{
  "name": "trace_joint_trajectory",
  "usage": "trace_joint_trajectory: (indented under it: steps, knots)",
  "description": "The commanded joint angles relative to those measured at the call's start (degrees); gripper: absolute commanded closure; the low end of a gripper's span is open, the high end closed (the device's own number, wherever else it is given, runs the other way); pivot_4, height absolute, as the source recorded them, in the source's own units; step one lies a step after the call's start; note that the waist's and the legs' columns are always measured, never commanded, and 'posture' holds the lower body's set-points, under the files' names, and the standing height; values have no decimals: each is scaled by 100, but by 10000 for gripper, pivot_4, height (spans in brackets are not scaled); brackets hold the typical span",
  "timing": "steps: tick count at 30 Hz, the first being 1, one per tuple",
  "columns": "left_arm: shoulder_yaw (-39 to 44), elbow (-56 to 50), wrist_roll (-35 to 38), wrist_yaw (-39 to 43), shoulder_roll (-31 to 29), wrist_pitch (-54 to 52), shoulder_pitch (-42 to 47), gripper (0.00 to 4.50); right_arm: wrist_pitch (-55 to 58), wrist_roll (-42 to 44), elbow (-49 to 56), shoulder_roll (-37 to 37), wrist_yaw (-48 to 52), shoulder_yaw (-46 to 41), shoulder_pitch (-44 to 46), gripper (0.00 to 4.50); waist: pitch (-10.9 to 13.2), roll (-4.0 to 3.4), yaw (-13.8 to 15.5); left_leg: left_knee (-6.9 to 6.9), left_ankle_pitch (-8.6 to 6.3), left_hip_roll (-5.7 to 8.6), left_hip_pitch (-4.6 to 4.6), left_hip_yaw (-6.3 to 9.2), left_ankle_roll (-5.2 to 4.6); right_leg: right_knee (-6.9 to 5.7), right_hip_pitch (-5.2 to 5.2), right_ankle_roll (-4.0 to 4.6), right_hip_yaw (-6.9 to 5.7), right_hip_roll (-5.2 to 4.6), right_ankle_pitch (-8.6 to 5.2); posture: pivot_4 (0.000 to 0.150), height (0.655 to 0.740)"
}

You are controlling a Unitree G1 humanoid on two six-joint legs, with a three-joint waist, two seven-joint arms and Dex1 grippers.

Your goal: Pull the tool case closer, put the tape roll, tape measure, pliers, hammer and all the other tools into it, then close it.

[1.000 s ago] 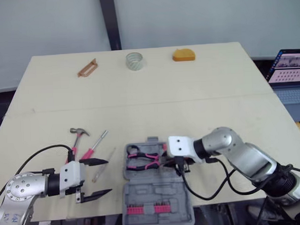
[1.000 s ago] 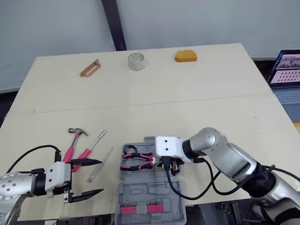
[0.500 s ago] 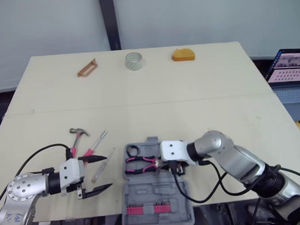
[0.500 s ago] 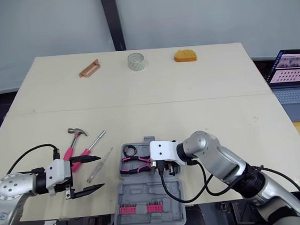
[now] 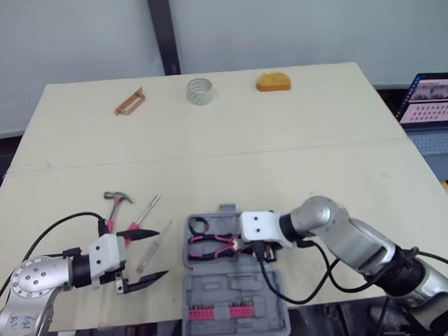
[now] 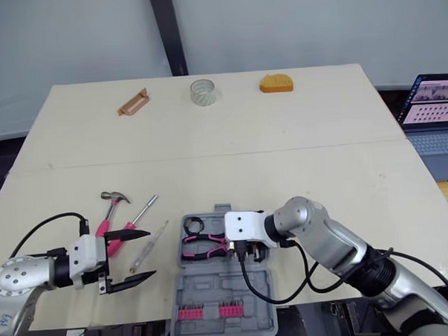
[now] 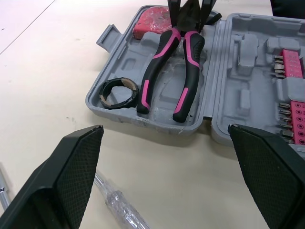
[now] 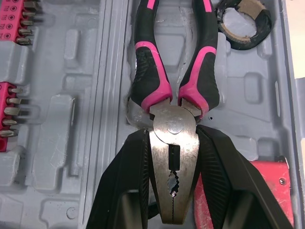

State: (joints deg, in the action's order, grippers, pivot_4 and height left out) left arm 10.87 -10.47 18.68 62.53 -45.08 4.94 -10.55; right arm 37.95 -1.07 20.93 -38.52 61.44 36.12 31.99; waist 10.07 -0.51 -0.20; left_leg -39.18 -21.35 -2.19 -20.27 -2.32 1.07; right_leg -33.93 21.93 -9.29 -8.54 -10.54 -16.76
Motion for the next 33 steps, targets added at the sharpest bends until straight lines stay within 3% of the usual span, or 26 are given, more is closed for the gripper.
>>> trace_joint_trajectory:
  steps: [1, 16, 23, 24, 30, 33]
  knots:
    - [12, -119, 10, -69, 1, -3, -11, 0, -98, -21, 42, 41, 60, 35, -46, 35335, 0, 0, 0, 0, 0, 0, 0, 0, 0, 0, 0, 0, 0, 0, 0, 1500, 7400]
    - [-88, -183, 64, -46, 7, -23, 20, 0, -88, -77, -108, 235, 12, 30, -7, 35335, -1, 1, -4, 0, 0, 0, 0, 0, 0, -1, 1, 0, 0, 0, 0, 1500, 7400]
    - [-110, -163, 58, -51, 22, -28, 68, 0, 2, 201, 19, 318, 47, -306, 14, 1908, -1, 1, 0, 0, 0, 0, 0, -1, 0, -1, 0, 0, 0, 0, 0, 1500, 7400]
    - [-112, -156, 56, -52, 23, -29, 75, 0, -30, 245, 60, 278, 90, -368, 31, 857, -1, 1, 3, 0, 0, 0, 0, 0, 0, -1, 0, 0, 0, 0, 0, 1500, 7400]
    - [-160, -75, 28, -70, 50, -5, 135, 0, -345, 513, 8, 425, 21, -725, 4, 857, -1, 1, -2, 0, 0, 0, 0, 0, 0, -2, 0, 0, 0, 0, 0, 1500, 7400]
    - [-228, -54, 15, -97, 84, 2, 189, 0, -663, 677, -234, 824, -189, -893, -107, 8752, -1, 2, -4, 0, 0, 0, 1, 0, 0, -3, 1, 0, 0, 0, 0, 1500, 7400]
